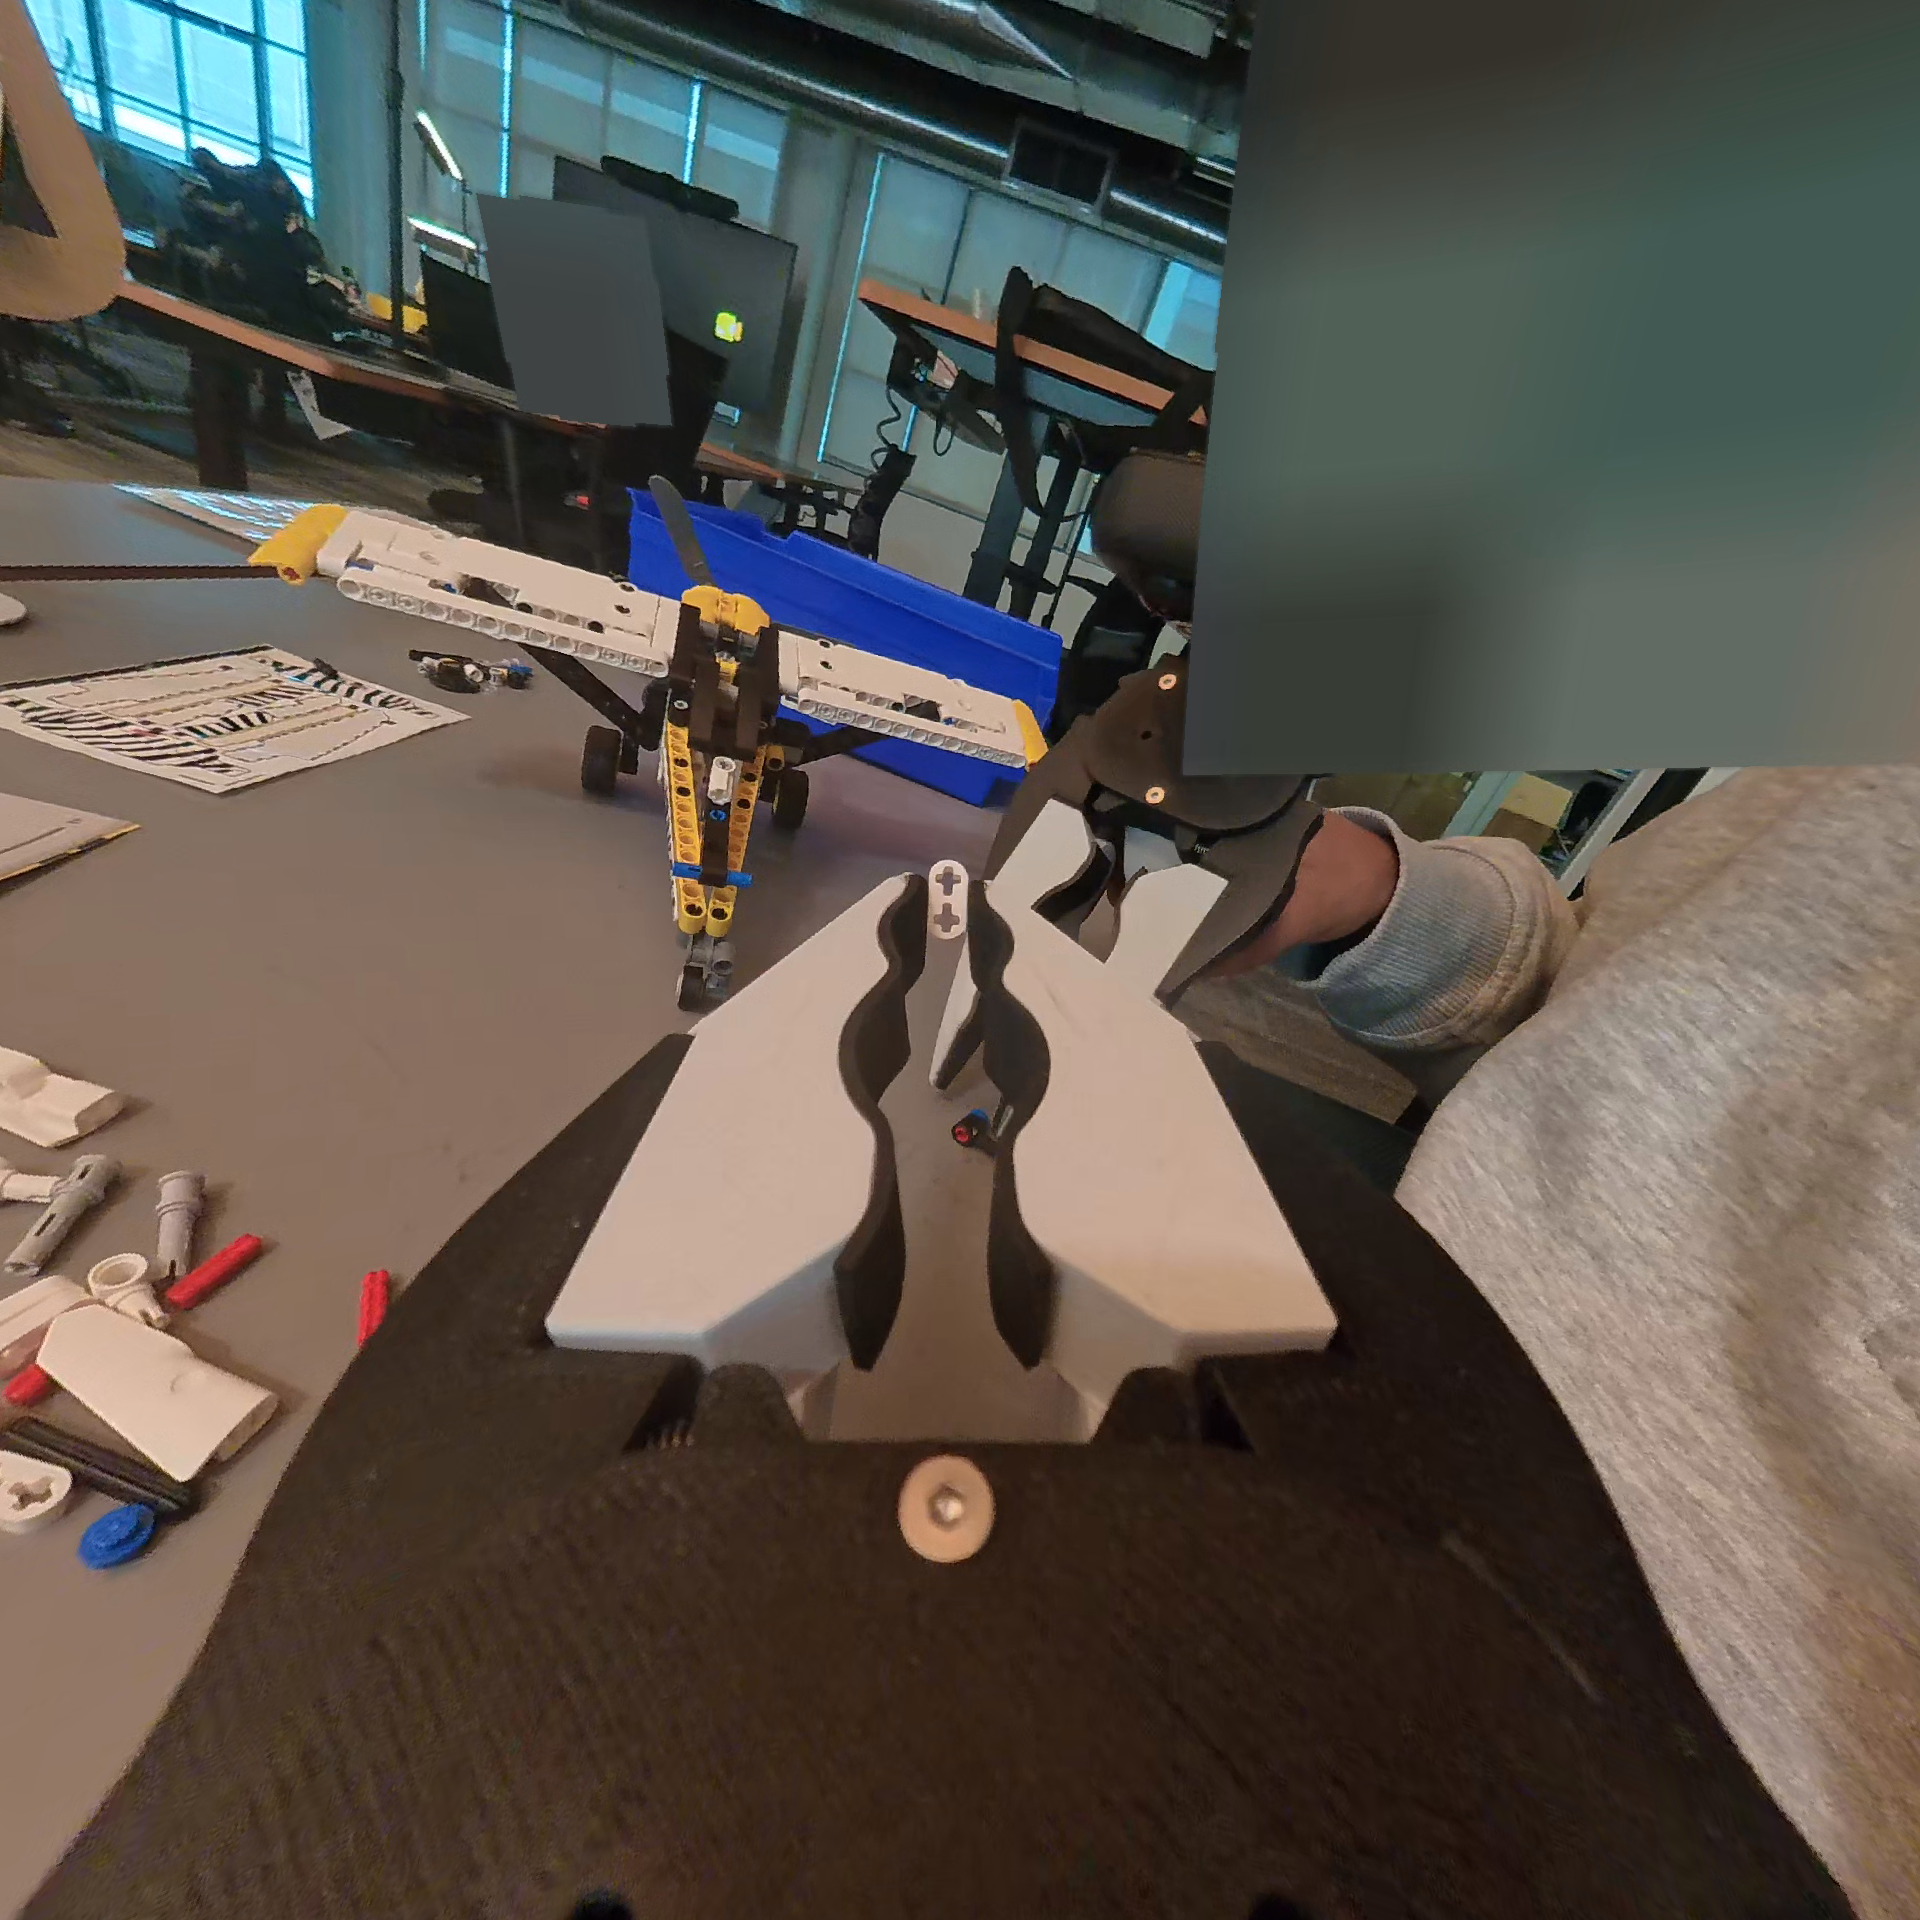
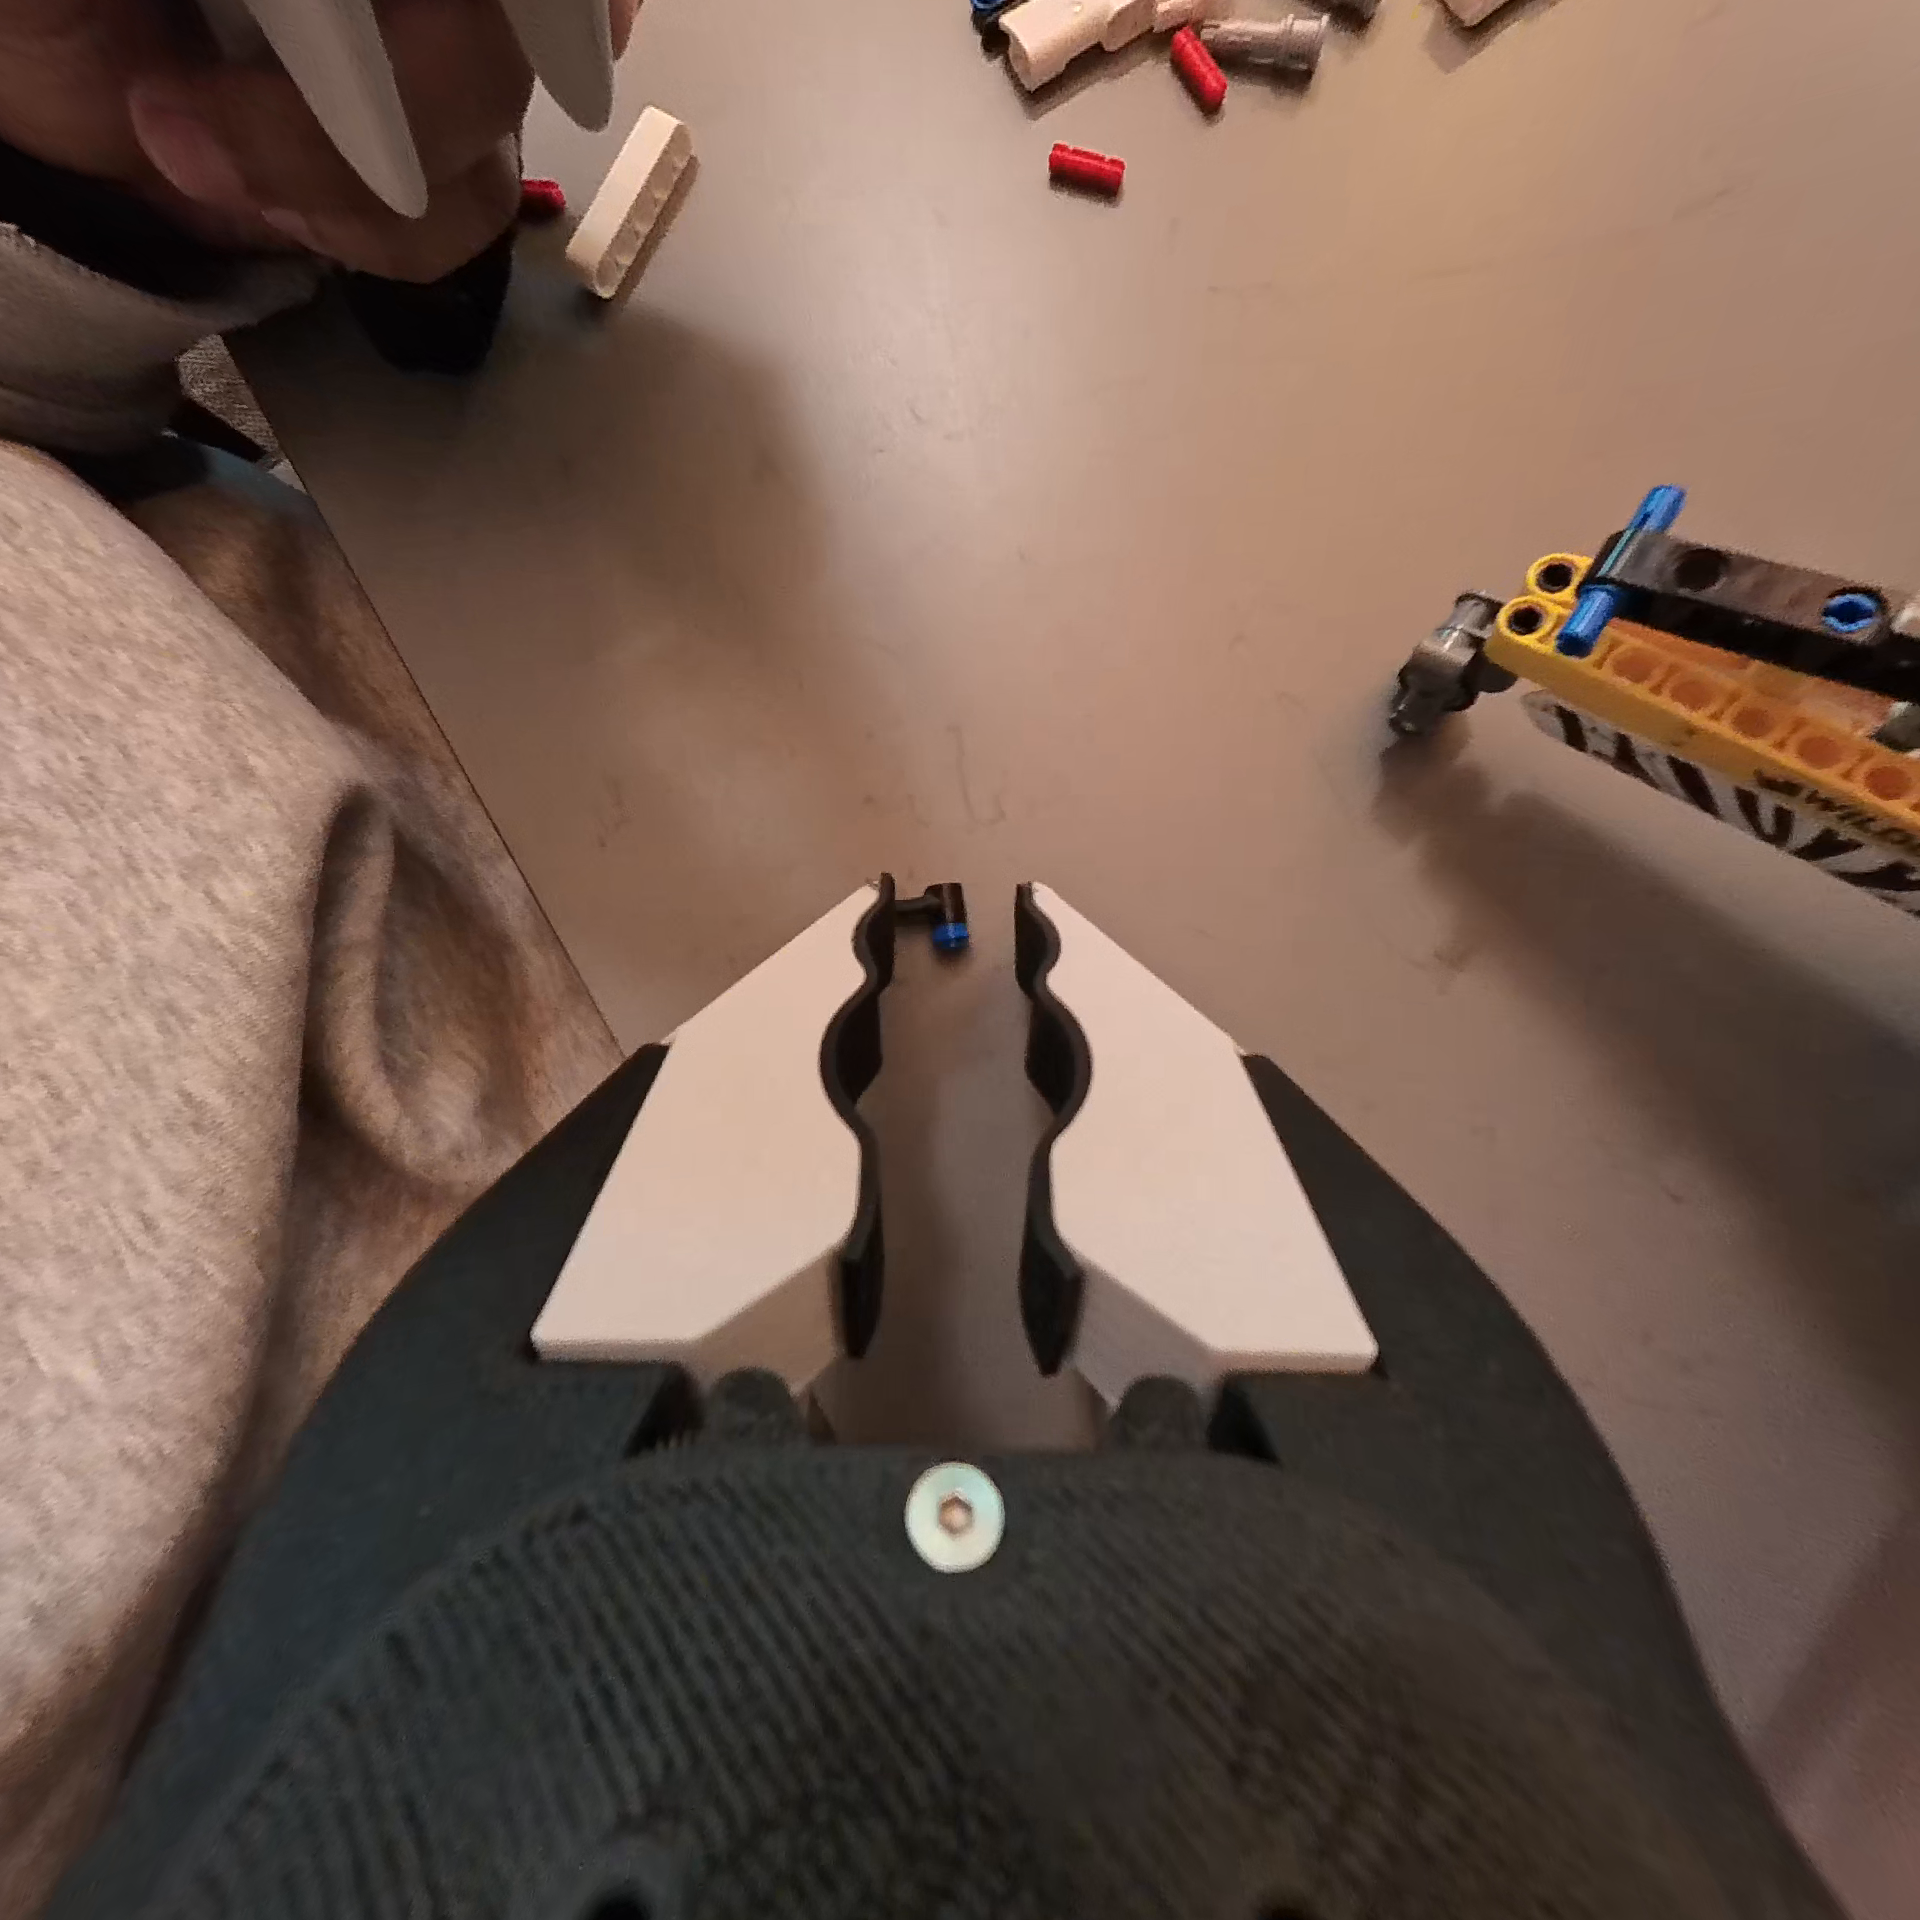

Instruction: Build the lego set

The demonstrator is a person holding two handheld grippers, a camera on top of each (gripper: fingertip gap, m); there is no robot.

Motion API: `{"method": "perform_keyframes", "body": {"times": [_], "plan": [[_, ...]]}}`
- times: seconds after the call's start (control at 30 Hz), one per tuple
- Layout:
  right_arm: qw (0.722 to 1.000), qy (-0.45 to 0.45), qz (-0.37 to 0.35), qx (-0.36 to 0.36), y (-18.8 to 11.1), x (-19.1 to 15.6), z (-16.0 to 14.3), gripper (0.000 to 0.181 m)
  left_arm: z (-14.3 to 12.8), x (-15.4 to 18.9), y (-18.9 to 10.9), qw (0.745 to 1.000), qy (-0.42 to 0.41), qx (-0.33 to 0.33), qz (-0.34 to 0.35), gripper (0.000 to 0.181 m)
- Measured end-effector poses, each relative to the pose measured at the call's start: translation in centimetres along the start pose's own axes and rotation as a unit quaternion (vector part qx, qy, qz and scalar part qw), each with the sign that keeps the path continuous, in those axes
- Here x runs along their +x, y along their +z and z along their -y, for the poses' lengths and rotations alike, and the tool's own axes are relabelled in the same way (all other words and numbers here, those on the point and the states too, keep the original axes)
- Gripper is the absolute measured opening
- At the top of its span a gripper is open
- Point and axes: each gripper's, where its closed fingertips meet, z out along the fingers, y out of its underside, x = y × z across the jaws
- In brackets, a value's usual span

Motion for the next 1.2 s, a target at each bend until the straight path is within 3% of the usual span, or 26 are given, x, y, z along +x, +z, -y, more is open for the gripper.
{"method": "perform_keyframes", "body": {"times": [0.2, 0.5, 0.73, 0.83, 0.97, 1.2], "plan": [[1.0, 0.02, 0.017, -0.012, 0.4, 0.1, -0.5, 0.021, -0.1, 0.0, 0.0, 1.0, -0.002, -0.002, -0.002, 0.005], [0.998, 0.049, 0.048, -0.011, 0.4, -0.7, -0.6, 0.006, 0.0, 0.0, 0.0, 1.0, -0.006, -0.001, -0.004, 0.005], [0.988, 0.09, 0.051, 0.118, -1.2, 0.0, 2.1, 0.006, -0.3, -0.5, 0.2, 1.0, -0.029, -0.009, 0.003, 0.005], [0.977, 0.103, 0.04, 0.181, -2.5, 0.7, 3.4, 0.006, -2.5, -1.8, 1.1, 0.993, -0.083, -0.083, 0.033, 0.005], [0.964, 0.103, 0.024, 0.244, -3.6, 1.3, 4.5, 0.006, -7.1, -3.6, 1.6, 0.961, -0.096, -0.242, 0.098, 0.005], [0.96, 0.09, 0.004, 0.264, -3.0, 1.0, 4.4, 0.006, -9.0, -4.1, 2.0, 0.942, -0.093, -0.303, 0.114, 0.005]]}}
